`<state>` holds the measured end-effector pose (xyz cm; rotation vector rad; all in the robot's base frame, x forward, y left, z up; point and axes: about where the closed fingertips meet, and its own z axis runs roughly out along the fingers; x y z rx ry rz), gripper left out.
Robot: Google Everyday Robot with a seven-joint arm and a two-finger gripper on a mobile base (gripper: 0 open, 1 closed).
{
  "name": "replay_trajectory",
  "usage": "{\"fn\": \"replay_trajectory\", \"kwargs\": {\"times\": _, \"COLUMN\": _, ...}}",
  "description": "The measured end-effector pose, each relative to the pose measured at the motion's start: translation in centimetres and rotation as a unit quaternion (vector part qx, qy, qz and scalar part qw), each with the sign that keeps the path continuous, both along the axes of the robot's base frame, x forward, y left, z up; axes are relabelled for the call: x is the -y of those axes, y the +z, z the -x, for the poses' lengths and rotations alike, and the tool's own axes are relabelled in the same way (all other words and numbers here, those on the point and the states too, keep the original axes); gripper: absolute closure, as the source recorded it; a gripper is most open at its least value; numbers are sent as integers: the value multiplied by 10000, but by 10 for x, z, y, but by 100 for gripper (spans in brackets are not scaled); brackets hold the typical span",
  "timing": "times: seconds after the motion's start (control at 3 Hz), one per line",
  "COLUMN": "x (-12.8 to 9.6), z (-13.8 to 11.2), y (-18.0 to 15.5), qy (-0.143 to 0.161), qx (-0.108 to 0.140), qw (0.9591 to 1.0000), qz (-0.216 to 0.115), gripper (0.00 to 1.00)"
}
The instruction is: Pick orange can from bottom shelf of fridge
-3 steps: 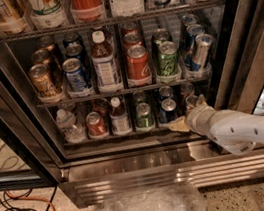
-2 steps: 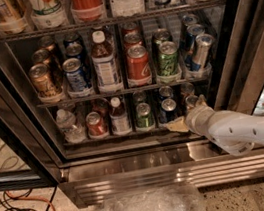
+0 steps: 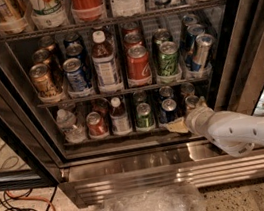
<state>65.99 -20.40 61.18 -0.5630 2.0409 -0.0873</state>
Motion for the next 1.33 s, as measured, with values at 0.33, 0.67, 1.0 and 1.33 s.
{"fn": "replay_trajectory", "kwargs": {"times": 0.33, "x": -4, "z": 0, "y": -7, "qy": -60, "qx": -80, "qw": 9999, "qz": -77, "gripper": 23}}
{"fn": "replay_trajectory", "kwargs": {"times": 0.67, "x": -4, "z": 0, "y": -7, "qy": -60, "qx": -80, "qw": 9999, "qz": -77, "gripper": 47}}
{"fn": "replay_trajectory", "kwargs": {"times": 1.0, "x": -4, "z": 0, "y": -7, "qy": -60, "qx": -80, "qw": 9999, "qz": -78, "gripper": 70}}
{"fn": "replay_trajectory", "kwargs": {"times": 1.33, "x": -4, "z": 0, "y": -7, "qy": -60, "qx": -80, "qw": 9999, "qz": -78, "gripper": 93}}
